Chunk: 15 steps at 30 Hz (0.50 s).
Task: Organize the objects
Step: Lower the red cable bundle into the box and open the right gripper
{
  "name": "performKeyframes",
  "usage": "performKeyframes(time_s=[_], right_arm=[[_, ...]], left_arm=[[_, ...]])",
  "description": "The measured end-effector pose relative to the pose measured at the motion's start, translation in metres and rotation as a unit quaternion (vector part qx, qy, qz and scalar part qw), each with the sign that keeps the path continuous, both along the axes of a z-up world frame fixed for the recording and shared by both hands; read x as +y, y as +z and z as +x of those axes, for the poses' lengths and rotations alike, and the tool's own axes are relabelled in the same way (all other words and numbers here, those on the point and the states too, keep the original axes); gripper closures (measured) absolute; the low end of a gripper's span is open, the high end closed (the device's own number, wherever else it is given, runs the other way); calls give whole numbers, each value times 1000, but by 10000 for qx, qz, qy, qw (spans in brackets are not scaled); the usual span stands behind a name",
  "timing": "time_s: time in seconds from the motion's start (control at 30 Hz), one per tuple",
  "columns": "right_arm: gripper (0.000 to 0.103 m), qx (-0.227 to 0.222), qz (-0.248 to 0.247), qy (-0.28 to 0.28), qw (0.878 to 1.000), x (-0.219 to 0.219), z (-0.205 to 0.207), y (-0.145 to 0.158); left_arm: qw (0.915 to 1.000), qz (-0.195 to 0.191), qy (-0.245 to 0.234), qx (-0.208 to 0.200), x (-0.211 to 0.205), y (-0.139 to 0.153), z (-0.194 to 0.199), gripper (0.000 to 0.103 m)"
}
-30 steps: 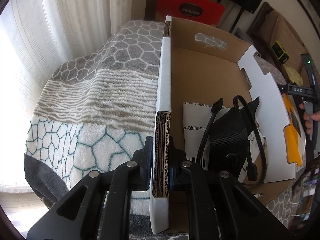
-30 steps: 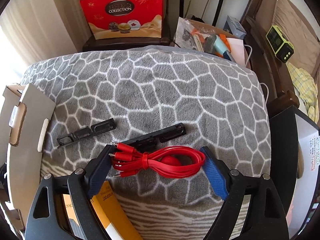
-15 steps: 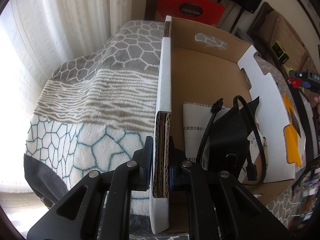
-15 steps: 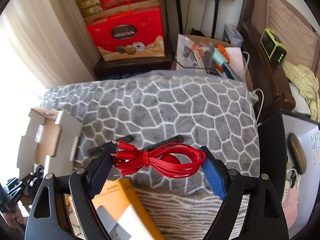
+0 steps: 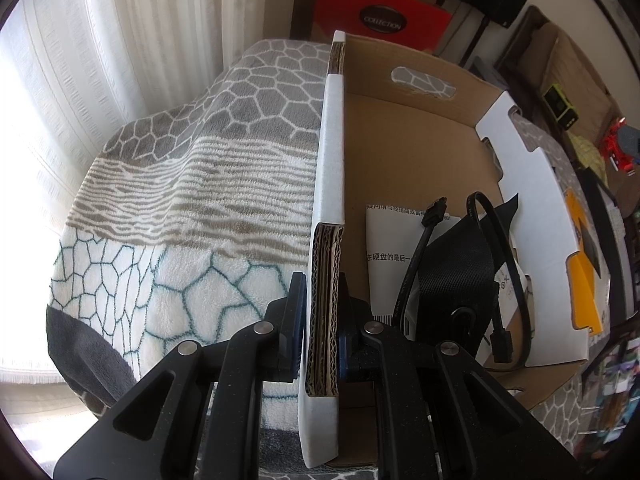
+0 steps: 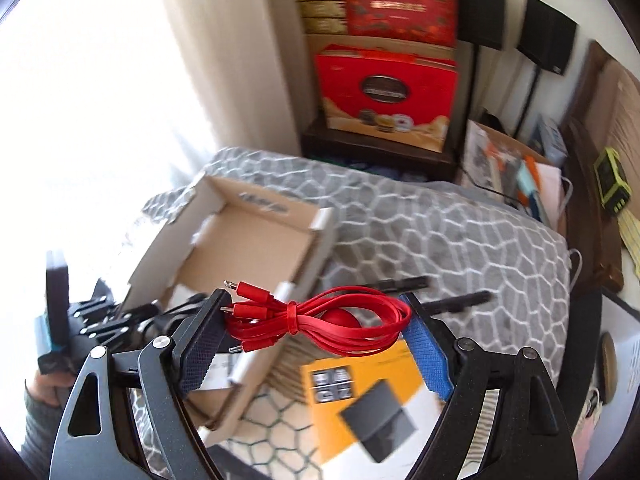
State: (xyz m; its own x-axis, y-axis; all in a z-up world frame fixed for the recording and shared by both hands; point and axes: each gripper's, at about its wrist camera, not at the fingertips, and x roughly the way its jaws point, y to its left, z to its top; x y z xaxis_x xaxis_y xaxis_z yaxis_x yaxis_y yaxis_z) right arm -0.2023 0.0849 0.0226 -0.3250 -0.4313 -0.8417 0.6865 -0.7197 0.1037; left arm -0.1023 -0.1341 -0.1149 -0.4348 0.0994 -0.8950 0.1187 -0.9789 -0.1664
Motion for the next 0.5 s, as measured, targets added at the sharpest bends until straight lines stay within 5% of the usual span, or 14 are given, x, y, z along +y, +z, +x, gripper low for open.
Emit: performKeyframes(time_s=[0.23, 0.5], right_arm=[[18, -119, 311, 837, 9959, -58, 48, -26], [18, -292, 561, 1193, 9908, -82, 69, -55]], left_arm=[[10000, 35, 24, -8, -1, 0, 0, 92], [10000, 42, 29, -5, -1, 0, 1, 92]])
